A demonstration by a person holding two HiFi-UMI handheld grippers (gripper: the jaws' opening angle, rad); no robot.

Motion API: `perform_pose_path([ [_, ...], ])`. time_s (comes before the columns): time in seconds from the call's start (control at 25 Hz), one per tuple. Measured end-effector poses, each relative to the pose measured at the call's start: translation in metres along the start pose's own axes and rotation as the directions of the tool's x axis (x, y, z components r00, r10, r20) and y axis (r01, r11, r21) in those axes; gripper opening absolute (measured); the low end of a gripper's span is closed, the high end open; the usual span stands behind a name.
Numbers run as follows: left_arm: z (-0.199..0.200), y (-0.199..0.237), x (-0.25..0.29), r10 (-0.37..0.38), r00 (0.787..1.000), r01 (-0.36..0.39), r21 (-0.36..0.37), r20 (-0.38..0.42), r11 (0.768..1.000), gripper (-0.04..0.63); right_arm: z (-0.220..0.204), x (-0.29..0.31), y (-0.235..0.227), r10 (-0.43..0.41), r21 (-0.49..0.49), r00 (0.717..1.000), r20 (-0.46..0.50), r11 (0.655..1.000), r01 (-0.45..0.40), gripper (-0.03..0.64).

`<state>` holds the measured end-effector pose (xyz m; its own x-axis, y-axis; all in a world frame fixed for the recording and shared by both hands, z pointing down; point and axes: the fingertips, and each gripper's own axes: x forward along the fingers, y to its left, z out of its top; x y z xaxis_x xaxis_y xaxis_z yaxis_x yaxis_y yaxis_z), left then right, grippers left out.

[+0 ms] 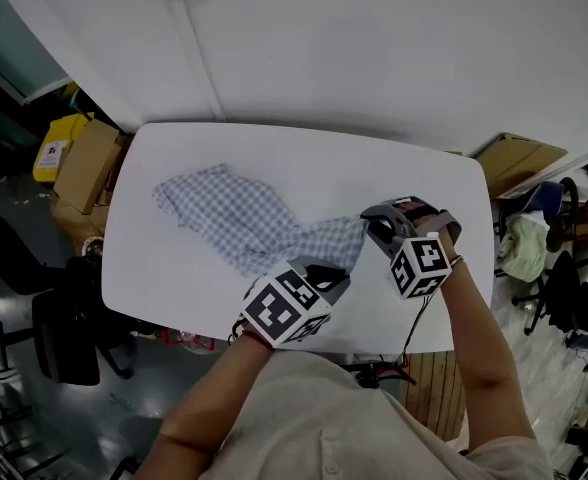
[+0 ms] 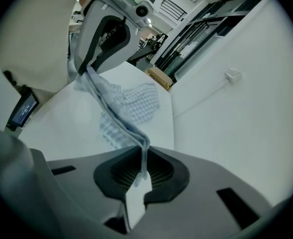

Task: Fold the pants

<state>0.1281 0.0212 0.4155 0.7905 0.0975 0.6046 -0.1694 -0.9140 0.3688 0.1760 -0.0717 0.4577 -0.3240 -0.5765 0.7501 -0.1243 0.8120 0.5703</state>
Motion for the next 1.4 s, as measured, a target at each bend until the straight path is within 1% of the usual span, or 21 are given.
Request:
perform_pose_path([
  [0.12,0.009,-0.040,0.027,-0.098,0.995,0.098,-0.041,0.014,0.994,0.029,-0.016,-0.027,0.020,0.052,-0.081,0.999,0.007,0.995,-0.051,0.035],
  [0.2,0.010,-0.066,0.049,-0.144,0.990,0.144,-0.051,0.006,0.988,0.029,-0.031,-0.044,0.038,0.092,-0.161,0.996,-0.020,0.983,-0.094,0.037],
  [0.28,0.010,-0.090,0.072,-0.171,0.985,0.170,-0.040,-0.020,0.985,0.029,-0.051,-0.060,0.058,0.132,-0.242,0.989,-0.063,0.960,-0.144,0.035],
  [0.36,0.006,-0.113,0.095,-0.186,0.981,0.186,-0.015,-0.061,0.983,0.029,-0.070,-0.074,0.078,0.162,-0.300,0.982,-0.100,0.936,-0.185,0.037],
  [0.52,0.001,-0.147,0.137,-0.205,0.971,0.208,0.014,-0.119,0.978,0.029,-0.106,-0.099,0.110,0.184,-0.340,0.971,-0.155,0.913,-0.227,0.035],
  [0.64,0.002,-0.167,0.166,-0.215,0.966,0.219,0.012,-0.140,0.976,0.029,-0.139,-0.118,0.131,0.183,-0.324,0.962,-0.202,0.915,-0.242,0.035],
  [0.8,0.010,-0.189,0.207,-0.210,0.966,0.214,0.011,-0.150,0.977,0.029,-0.190,-0.140,0.153,0.168,-0.287,0.947,-0.276,0.925,-0.248,0.035],
  [1.0,0.013,-0.223,0.257,-0.239,0.957,0.239,-0.025,-0.166,0.971,0.028,-0.251,-0.170,0.193,0.195,-0.223,0.914,-0.356,0.932,-0.285,0.035],
  [1.08,0.014,-0.236,0.274,-0.253,0.952,0.251,-0.033,-0.173,0.968,0.029,-0.264,-0.180,0.205,0.201,-0.202,0.906,-0.371,0.935,-0.290,0.035],
  [1.24,0.016,-0.256,0.298,-0.268,0.947,0.268,-0.026,-0.178,0.963,0.029,-0.283,-0.189,0.221,0.216,-0.176,0.894,-0.392,0.937,-0.303,0.035],
  [1.4,0.010,-0.263,0.312,-0.282,0.940,0.279,-0.043,-0.191,0.959,0.029,-0.290,-0.190,0.231,0.238,-0.135,0.894,-0.378,0.942,-0.308,0.035],
])
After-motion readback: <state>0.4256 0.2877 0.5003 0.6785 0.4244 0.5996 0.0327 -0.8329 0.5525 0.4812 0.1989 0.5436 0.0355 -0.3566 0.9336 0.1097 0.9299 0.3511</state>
